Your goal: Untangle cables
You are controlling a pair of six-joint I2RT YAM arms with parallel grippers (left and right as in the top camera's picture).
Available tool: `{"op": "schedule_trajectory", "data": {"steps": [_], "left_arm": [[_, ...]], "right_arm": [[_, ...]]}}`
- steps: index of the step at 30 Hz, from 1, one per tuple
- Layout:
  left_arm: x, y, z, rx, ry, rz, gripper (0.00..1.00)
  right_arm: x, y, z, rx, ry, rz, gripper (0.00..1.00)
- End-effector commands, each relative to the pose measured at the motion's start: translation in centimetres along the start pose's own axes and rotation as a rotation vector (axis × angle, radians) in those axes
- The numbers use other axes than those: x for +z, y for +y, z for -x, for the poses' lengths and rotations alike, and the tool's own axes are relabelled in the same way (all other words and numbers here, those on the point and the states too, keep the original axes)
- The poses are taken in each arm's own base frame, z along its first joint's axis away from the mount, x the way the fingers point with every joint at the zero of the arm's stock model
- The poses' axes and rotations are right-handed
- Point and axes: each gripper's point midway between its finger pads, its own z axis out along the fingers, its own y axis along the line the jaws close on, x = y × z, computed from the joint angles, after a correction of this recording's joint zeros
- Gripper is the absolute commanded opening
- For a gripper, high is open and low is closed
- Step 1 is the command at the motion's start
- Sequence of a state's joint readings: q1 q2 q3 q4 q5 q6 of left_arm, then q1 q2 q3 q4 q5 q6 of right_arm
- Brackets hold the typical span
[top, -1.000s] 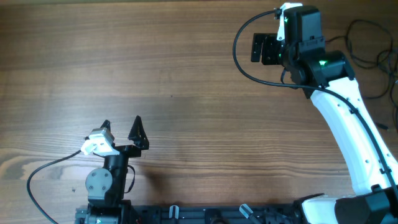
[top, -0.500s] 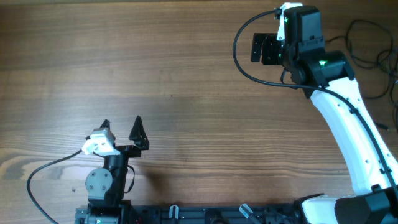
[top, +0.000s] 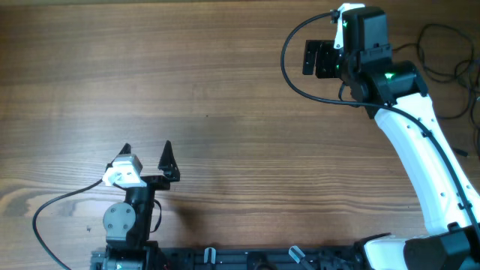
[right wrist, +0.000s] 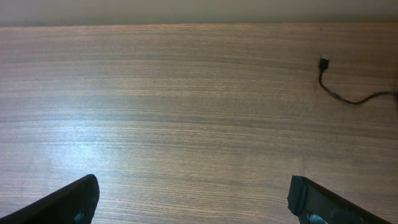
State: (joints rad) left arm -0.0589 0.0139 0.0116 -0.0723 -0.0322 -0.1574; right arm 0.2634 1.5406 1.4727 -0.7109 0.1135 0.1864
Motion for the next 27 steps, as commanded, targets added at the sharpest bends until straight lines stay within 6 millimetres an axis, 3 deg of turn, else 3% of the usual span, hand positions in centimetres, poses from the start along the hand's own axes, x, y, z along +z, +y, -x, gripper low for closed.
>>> {"op": "schedule_trajectory", "data": {"steps": [1, 12, 27], "left_arm": [[-0.02, 0.23, 0.03, 0.128, -0.007, 0.009, 1.0], [-0.03, 0.48, 0.12, 0.287, -0.009, 0.025, 1.0], [-0.02, 0.22, 0.03, 0.268, -0.006, 0.009, 1.0]], "right_arm": [[-1.21, 0.05, 1.22, 0.008, -0.042, -0.005, 1.0], [-1.21, 0.05, 1.22, 0.008, -0.042, -0.005, 1.0], [-1.21, 0.05, 1.22, 0.008, -0.042, -0.005, 1.0]]}}
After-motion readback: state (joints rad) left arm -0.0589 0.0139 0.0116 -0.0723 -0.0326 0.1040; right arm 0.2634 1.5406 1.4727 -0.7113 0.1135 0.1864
